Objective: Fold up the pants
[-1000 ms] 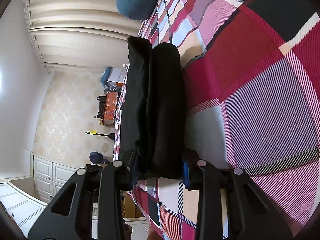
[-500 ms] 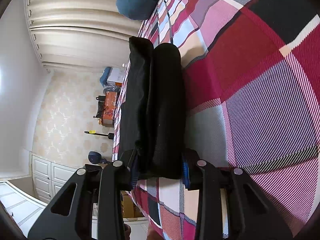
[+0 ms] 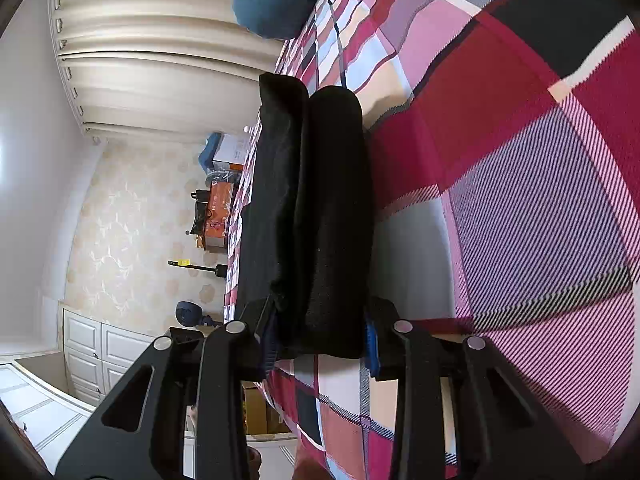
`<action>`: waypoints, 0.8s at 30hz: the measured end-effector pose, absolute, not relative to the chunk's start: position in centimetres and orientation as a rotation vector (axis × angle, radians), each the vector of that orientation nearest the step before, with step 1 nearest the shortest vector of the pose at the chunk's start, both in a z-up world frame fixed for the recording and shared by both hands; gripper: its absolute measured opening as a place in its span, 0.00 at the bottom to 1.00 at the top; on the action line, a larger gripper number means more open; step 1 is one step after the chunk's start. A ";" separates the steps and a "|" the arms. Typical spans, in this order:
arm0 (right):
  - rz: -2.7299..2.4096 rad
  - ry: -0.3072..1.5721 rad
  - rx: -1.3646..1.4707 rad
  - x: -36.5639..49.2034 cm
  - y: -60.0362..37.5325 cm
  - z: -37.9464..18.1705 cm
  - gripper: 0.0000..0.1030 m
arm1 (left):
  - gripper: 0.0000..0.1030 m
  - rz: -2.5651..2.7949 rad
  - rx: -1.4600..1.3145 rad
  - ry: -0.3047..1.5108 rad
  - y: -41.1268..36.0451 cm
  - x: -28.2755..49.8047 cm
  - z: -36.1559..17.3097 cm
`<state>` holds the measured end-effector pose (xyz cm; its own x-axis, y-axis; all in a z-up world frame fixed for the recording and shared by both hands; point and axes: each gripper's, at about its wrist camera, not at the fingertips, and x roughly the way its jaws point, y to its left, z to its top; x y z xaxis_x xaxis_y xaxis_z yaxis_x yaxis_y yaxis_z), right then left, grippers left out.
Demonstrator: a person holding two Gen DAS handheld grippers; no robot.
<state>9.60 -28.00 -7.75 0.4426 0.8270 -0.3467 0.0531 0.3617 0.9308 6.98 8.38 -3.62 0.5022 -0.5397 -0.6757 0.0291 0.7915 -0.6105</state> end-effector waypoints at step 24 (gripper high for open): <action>0.618 1.005 1.084 9.0 -28.4 -7.8 0.43 | 0.70 -0.444 -0.609 0.988 9.5 7.0 -3.8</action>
<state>8.99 -28.37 -7.83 0.4405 0.8233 -0.3581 0.0520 0.3748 0.9257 7.04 9.45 -3.79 0.4852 -0.6026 -0.6336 0.0745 0.7504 -0.6567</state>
